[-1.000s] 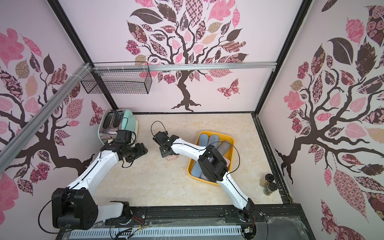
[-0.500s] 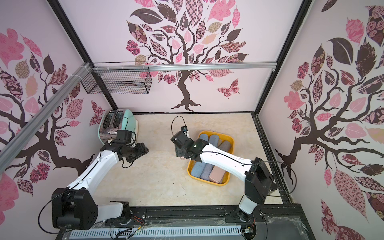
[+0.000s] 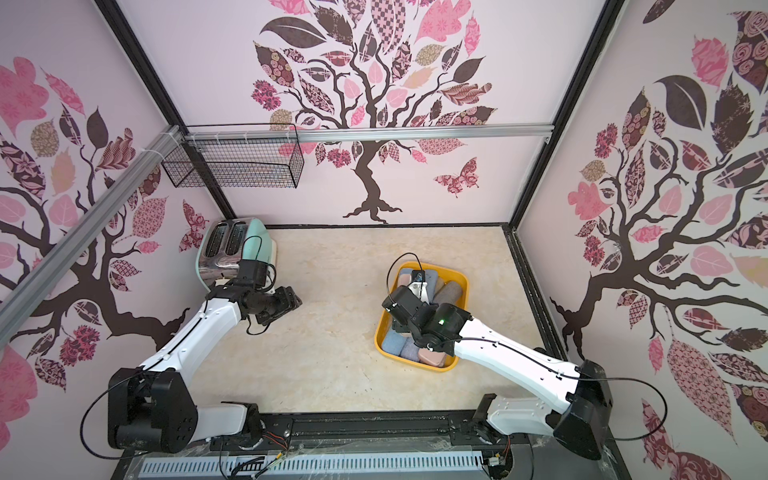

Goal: Put the glasses cases into the storage boxes
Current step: Place the glasses case in the storage box.

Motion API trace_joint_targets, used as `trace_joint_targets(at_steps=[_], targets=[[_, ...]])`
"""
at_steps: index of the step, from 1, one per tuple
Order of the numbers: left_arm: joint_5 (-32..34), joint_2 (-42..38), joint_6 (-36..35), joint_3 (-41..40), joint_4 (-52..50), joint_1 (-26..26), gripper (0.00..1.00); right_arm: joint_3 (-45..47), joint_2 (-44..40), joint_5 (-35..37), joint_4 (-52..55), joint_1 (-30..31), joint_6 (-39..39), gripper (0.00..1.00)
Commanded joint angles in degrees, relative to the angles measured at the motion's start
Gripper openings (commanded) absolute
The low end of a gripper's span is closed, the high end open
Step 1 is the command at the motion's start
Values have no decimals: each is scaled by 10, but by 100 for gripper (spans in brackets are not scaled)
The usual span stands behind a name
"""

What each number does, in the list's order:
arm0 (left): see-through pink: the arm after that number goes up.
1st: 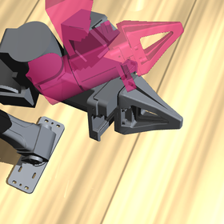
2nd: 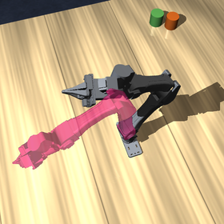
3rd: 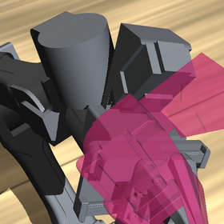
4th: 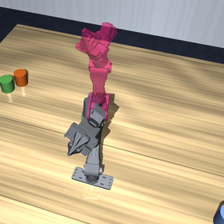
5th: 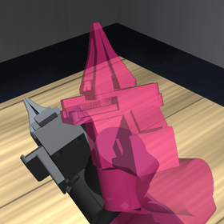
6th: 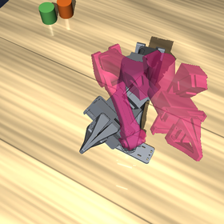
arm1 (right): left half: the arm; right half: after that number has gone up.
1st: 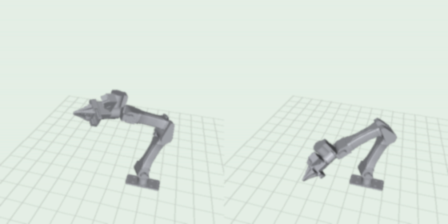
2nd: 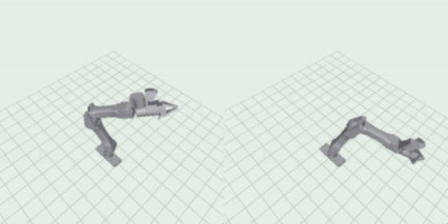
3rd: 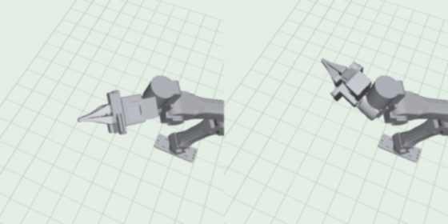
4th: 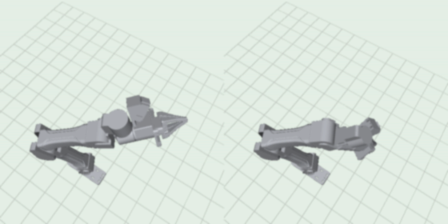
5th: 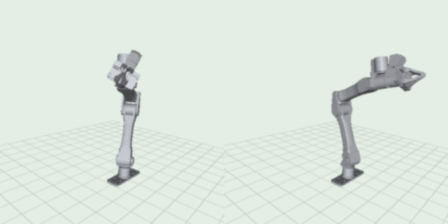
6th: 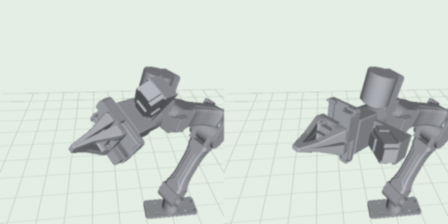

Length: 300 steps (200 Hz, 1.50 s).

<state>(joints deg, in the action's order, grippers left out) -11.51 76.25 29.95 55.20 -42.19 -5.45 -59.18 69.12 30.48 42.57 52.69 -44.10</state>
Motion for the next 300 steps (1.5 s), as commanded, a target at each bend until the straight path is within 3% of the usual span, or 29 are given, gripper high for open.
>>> trace_joint_targets(at_steps=[1,54,162,300], targets=[[-8,2,-6,-14,10,-7,73,4,-7,33,21,-5,-62,59],[-8,-4,-7,-14,10,-19,73,12,47,27,68,-11,-164,59],[-7,-22,-9,-15,8,-27,73,26,137,-40,-39,-39,-238,56],[-4,-25,-9,-15,7,-29,73,106,110,-22,-31,-55,-273,54]])
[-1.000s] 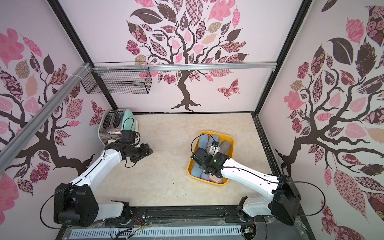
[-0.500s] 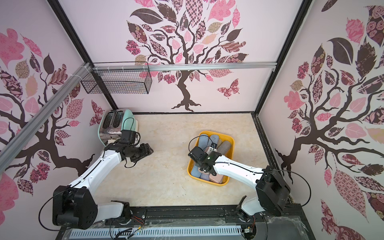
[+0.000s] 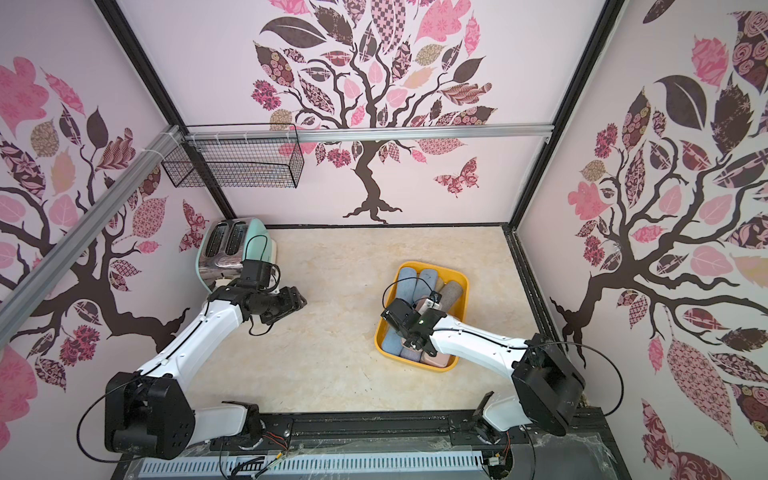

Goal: Put the glasses cases into the storage boxes
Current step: Place the glasses case in the storage box.

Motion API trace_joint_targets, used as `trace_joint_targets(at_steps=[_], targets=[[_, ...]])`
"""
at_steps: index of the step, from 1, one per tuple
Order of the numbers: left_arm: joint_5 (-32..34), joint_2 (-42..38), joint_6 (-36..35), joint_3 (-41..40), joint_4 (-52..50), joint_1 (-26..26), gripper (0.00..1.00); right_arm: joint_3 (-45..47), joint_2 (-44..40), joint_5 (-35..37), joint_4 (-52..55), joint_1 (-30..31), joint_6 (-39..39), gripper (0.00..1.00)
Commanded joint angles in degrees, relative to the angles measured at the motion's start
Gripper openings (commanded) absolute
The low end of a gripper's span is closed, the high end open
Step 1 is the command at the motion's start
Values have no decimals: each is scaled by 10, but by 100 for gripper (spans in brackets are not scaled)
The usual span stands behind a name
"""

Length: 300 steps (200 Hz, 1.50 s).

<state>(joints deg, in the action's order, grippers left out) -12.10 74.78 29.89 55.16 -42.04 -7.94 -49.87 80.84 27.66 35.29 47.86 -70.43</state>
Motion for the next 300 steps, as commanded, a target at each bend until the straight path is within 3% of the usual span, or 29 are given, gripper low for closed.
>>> trace_joint_targets(at_steps=[1,28,85,122,195,218,229,252,300], targets=[[2,-10,-8,-14,5,-3,73,13,-7,7,42,-6,-9,54],[3,-11,-9,-15,5,-3,73,9,3,7,43,-7,-3,55],[5,-13,-9,-15,5,-5,73,-38,6,-2,69,-6,31,74],[3,-12,-9,-15,6,-7,73,-71,-17,-2,104,-6,44,80],[4,-18,-8,-16,5,-8,73,-83,-44,11,120,-8,62,80],[4,-19,-8,-15,6,-8,73,-120,-59,15,114,-69,138,73],[3,-19,-8,-16,6,-8,73,-128,-61,-22,73,-115,201,62],[4,-19,-8,-15,5,-8,73,-160,-12,-94,29,-177,302,49],[10,-20,-7,-16,5,-8,73,-199,84,-109,-16,-204,378,44]])
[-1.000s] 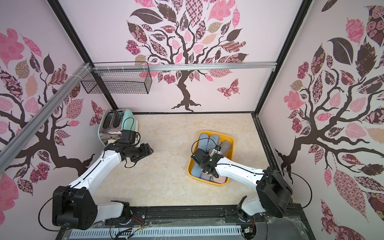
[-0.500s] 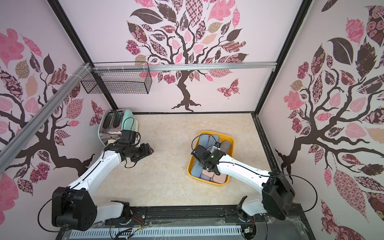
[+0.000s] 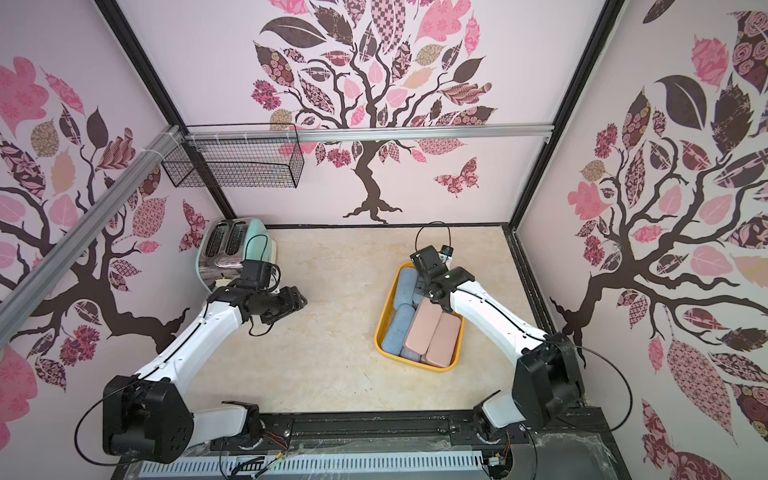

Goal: Put the glasses cases into the storage boxes
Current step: Place the glasses case in the storage box, then adjust the storage box at the center of the board.

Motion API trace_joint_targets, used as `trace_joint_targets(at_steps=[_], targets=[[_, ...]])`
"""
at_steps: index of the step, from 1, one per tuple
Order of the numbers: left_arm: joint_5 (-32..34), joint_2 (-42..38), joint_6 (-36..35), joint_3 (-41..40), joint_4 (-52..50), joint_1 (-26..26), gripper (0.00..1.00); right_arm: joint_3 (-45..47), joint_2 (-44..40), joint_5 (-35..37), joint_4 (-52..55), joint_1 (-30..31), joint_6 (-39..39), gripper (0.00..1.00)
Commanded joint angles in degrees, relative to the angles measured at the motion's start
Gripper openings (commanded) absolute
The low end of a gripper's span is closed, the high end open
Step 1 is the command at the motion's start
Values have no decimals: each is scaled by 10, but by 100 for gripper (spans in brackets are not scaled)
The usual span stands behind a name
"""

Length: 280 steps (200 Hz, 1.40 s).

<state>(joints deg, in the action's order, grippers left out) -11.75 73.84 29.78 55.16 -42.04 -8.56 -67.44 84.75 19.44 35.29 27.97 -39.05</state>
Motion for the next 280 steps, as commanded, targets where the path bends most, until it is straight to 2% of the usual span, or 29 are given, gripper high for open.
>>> trace_joint_targets(at_steps=[1,36,82,120,152,166,173,187,204,233,249,267,280], targets=[[6,-11,-7,-16,5,-2,73,-23,46,-27,-17,-5,64,44],[7,-11,-6,-16,5,-2,73,-2,60,-41,-20,-5,57,43],[6,-9,-6,-15,5,-2,73,52,47,-59,-9,-1,37,32],[7,-8,-6,-15,5,-2,73,73,40,-44,-4,4,34,31],[8,-9,-6,-15,4,-2,73,50,43,-30,4,3,46,33],[8,-9,-6,-15,5,-2,73,16,35,-25,11,4,62,38],[8,-8,-8,-15,5,-2,73,-8,28,-23,18,4,71,45],[7,-7,-8,-14,6,-2,73,-55,13,-8,36,4,86,66],[7,-5,-10,-12,5,-1,74,-100,-9,11,55,3,99,78],[14,-27,-17,-9,14,-1,75,-80,-91,24,31,3,106,96],[25,-53,-21,-8,20,-1,77,-33,-156,42,0,3,111,100],[45,-82,-13,6,25,-1,81,7,-205,105,3,-6,103,100],[50,-95,-10,25,25,0,83,21,-203,75,21,-52,102,100]])
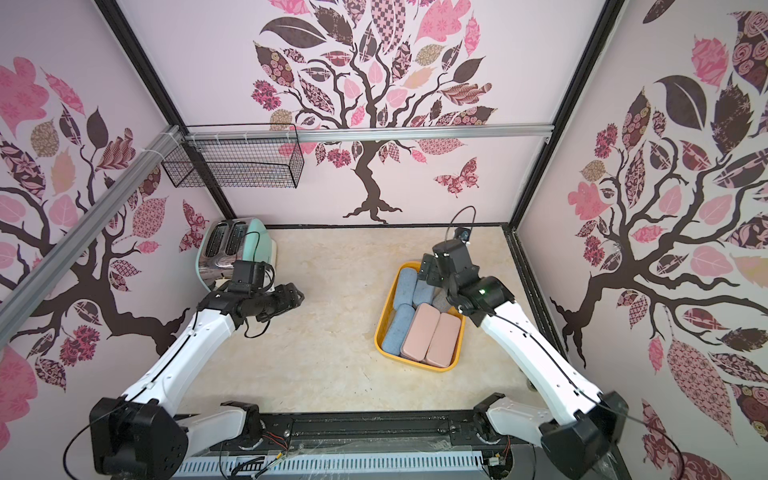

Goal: Put the glasses cases into the storage boxes
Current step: Adjust the storage box at the center of the board.

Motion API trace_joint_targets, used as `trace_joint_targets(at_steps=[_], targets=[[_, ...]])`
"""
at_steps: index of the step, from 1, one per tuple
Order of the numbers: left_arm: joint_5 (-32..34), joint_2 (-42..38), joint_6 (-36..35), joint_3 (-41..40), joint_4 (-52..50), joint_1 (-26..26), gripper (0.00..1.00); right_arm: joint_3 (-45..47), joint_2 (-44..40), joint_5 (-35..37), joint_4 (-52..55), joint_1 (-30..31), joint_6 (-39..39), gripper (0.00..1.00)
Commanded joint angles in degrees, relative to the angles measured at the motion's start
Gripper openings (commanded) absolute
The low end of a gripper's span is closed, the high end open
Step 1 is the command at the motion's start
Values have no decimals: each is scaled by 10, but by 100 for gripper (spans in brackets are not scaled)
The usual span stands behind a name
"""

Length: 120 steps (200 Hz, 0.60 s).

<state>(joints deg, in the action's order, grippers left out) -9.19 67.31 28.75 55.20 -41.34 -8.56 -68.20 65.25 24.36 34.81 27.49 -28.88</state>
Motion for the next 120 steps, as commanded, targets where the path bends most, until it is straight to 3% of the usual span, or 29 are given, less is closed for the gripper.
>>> trace_joint_targets(at_steps=[1,28,38,93,120], targets=[[25,-31,1,26,18,0,83,29,-6,21,29,-53,-1,100],[37,-43,1,81,-2,1,83,106,47,-231,6,-238,-19,96],[47,-51,1,92,-10,2,84,151,57,-282,-36,-277,-25,94],[49,-85,1,45,-18,13,86,218,111,-449,-135,-287,-11,95],[48,-94,-1,21,-10,17,86,234,105,-492,-153,-276,-22,95]])
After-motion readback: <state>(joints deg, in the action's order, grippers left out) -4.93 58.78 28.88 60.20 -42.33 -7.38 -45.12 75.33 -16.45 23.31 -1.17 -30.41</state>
